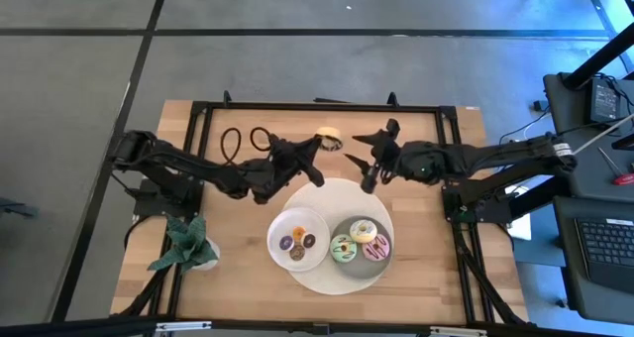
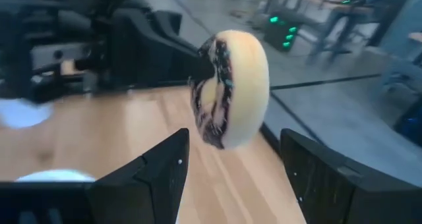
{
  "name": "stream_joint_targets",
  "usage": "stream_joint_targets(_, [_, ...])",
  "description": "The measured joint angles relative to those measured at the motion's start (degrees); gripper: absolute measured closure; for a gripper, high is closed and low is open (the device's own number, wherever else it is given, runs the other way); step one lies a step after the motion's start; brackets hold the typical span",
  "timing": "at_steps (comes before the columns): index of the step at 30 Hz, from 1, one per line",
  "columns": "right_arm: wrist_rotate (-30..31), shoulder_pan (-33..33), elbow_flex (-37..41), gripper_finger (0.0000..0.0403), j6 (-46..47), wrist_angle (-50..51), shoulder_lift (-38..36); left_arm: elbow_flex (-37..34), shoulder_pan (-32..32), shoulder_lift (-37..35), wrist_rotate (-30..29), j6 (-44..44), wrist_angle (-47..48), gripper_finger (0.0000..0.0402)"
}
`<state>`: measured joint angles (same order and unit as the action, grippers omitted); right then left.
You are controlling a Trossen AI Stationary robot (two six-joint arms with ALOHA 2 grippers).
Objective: Pick & Place donuts
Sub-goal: Put the large black donut on the gray plate
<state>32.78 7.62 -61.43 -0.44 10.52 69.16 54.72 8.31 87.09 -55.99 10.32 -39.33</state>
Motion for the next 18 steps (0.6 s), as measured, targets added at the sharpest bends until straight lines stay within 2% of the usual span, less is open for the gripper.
stream_joint_targets(4, [3.2,0.2,0.0,0.0166,-0.2,-4.4,2.2,0.4,-0.5,2.1,0.1,-3.4,-6.1,0.0382])
stream_joint_targets(10, [6.6,-0.2,0.0,0.0168,-1.6,-6.2,4.1,1.5,-0.8,2.2,0.9,-6.1,-6.2,0.0382])
stream_joint_targets(13, [6.6,-0.3,0.0,0.0184,-1.8,-7.1,4.1,1.8,-0.9,2.0,1.5,-7.2,-6.1,0.0382])
stream_joint_targets(18, [4.8,-1.3,0.0,0.0234,-3.1,-9.1,4.1,1.8,-1.4,1.9,4.2,-7.2,-6.1,0.0382])
